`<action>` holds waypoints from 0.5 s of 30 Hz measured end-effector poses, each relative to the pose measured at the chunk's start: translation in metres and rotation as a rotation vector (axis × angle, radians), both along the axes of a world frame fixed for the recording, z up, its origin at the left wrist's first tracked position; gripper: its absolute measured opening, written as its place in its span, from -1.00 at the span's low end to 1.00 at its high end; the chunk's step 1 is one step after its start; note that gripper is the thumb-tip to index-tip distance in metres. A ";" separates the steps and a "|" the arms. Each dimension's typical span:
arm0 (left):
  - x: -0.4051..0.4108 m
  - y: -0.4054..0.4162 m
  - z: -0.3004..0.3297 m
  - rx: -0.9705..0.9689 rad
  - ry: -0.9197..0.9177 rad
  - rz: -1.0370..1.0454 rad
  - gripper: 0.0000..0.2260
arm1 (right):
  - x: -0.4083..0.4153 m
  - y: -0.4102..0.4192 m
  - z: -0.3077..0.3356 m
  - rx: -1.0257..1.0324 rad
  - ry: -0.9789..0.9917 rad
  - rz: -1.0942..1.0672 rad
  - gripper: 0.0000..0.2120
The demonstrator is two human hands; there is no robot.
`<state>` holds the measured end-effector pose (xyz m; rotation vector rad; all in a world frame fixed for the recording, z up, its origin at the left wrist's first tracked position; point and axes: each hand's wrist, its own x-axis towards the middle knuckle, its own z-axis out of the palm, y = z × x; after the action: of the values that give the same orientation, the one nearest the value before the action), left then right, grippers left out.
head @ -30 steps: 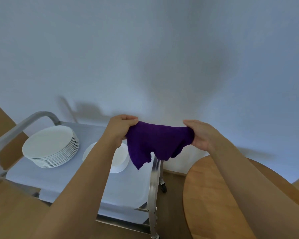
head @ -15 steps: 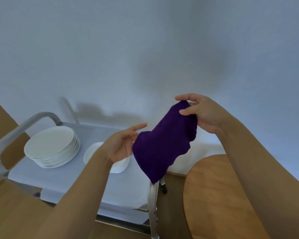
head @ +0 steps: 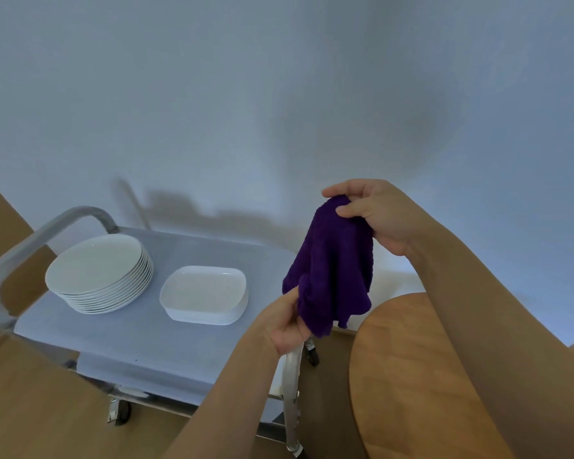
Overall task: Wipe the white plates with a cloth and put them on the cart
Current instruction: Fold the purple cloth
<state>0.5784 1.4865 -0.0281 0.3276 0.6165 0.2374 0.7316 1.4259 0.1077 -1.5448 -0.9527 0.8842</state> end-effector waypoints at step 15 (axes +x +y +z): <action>-0.022 0.029 0.017 0.622 0.415 0.103 -0.77 | 0.008 -0.007 -0.022 -0.035 -0.058 -0.289 -0.65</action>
<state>0.5559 1.5152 -0.0113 0.9615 0.9652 0.4667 0.7393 1.4188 0.0854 -1.6947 -0.7329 0.6571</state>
